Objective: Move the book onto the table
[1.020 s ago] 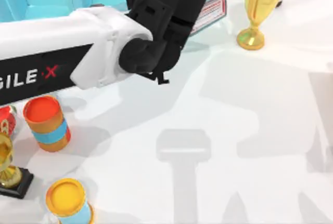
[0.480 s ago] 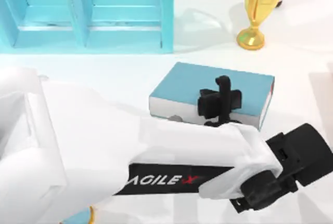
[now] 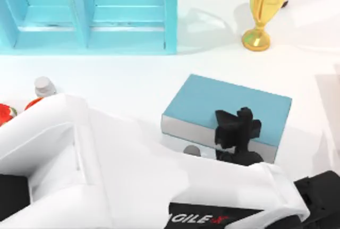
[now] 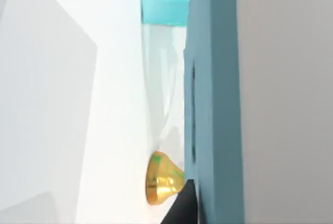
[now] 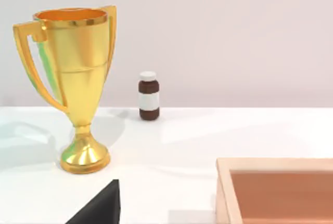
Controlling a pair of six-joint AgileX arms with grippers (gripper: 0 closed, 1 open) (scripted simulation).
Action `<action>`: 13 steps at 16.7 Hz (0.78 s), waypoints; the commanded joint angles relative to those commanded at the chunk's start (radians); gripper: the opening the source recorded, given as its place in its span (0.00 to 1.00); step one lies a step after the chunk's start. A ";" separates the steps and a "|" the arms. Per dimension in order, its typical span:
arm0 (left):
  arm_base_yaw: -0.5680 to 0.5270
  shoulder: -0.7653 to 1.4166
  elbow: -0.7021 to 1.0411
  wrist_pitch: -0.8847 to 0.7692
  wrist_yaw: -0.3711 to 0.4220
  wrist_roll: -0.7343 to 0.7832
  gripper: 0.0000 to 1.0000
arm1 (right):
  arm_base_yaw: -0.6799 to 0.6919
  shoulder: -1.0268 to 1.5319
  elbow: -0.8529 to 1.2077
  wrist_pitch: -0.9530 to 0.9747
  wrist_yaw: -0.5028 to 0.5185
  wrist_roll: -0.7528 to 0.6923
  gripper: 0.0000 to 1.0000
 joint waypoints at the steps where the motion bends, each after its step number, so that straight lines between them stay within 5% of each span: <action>1: 0.000 0.000 0.000 0.000 0.000 0.000 0.00 | 0.000 0.000 0.000 0.000 0.000 0.000 1.00; 13: -0.007 0.018 0.000 -0.035 0.002 -0.044 0.00 | 0.000 0.000 0.000 0.000 0.000 0.000 1.00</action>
